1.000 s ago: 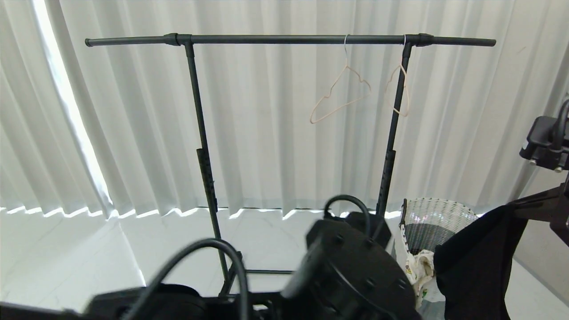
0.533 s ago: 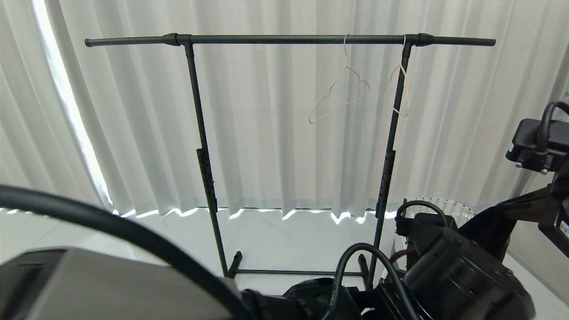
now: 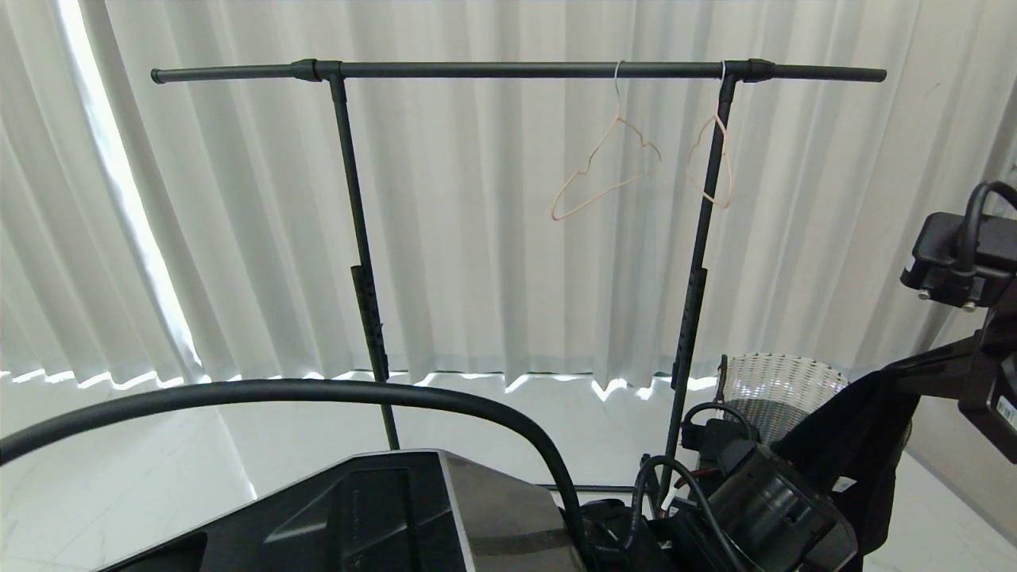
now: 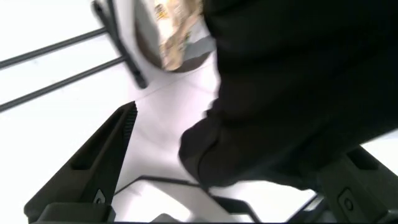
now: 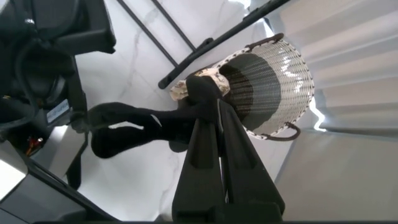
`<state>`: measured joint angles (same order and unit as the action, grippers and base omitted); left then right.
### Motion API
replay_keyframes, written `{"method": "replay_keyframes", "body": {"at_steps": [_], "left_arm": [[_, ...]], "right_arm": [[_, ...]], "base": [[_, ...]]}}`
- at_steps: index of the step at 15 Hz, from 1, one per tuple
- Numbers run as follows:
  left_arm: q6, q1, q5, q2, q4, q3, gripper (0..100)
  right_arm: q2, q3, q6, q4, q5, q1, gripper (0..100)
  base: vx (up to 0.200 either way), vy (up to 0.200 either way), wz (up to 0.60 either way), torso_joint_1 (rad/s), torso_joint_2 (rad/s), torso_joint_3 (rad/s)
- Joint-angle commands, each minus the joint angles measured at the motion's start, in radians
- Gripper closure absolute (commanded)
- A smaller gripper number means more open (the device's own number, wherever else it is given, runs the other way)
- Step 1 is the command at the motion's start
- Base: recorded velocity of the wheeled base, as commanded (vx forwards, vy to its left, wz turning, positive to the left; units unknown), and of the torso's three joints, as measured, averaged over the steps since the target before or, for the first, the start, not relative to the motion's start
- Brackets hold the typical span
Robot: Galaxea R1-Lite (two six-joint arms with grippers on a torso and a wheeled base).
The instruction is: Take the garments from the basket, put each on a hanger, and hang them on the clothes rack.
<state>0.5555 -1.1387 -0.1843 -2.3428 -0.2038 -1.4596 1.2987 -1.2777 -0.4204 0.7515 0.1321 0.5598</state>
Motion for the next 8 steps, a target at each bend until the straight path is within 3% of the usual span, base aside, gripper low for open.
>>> {"method": "replay_keyframes", "body": {"at_steps": [1,4,5,8], "left_arm": [[0.0,0.002,-0.009,-0.004,0.004,0.001,0],[-0.019,-0.001,-0.02,0.019,0.006,0.033,0],[-0.019,-0.001,-0.021,0.02,0.006,0.044,100],[-0.034,-0.006,-0.061,0.028,0.006,0.082,100]], "right_arm": [[0.002,0.001,0.006,0.0,0.0,0.0,100],[0.007,0.003,0.032,0.0,0.0,0.0,100],[0.007,0.004,0.034,0.0,0.0,0.0,100],[0.007,0.004,0.04,0.0,0.0,0.0,100]], "base": [[0.0,0.0,0.0,0.0,0.0,0.0],[0.0,0.0,0.0,0.0,0.0,0.0],[0.0,0.0,0.0,0.0,0.0,0.0],[0.0,0.0,0.0,0.0,0.0,0.0]]}}
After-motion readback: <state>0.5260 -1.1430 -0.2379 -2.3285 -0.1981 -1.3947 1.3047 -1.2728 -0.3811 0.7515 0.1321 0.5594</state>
